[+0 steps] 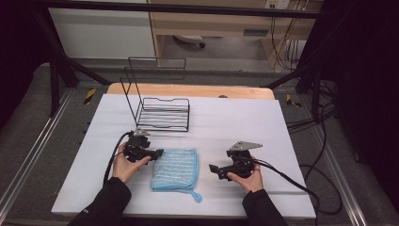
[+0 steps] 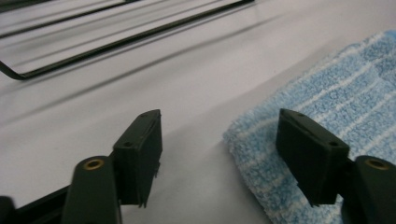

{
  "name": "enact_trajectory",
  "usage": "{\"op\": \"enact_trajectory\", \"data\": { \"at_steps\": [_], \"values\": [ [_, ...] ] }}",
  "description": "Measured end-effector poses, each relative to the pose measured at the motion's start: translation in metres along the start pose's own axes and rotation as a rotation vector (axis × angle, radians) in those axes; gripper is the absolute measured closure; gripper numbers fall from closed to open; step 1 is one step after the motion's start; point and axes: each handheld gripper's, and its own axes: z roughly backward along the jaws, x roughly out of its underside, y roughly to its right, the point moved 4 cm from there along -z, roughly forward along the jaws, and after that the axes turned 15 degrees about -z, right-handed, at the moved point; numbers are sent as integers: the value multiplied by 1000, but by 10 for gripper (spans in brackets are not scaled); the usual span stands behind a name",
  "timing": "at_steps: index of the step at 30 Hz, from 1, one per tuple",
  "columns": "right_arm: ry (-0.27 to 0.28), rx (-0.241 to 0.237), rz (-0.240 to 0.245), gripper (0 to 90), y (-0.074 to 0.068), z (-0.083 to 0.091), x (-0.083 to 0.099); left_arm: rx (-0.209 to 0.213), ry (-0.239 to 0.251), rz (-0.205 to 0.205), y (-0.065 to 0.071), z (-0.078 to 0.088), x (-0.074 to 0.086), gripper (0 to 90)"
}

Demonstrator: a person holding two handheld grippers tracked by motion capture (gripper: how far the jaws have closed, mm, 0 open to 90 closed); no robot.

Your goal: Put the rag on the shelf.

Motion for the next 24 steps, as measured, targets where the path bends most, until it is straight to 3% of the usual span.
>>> {"op": "enact_trajectory", "data": {
  "at_steps": [14, 19, 24],
  "values": [
    [-7, -4, -6, 41, -1, -4, 3, 75, 5, 36, 11, -7, 8, 651],
    [13, -14, -22, 43, -2, -7, -1, 75, 5, 35, 13, -7, 9, 697],
    [2, -11, -2, 35, -11, -18, -9, 73, 4, 20, 16, -8, 8, 736]
  ]
}}
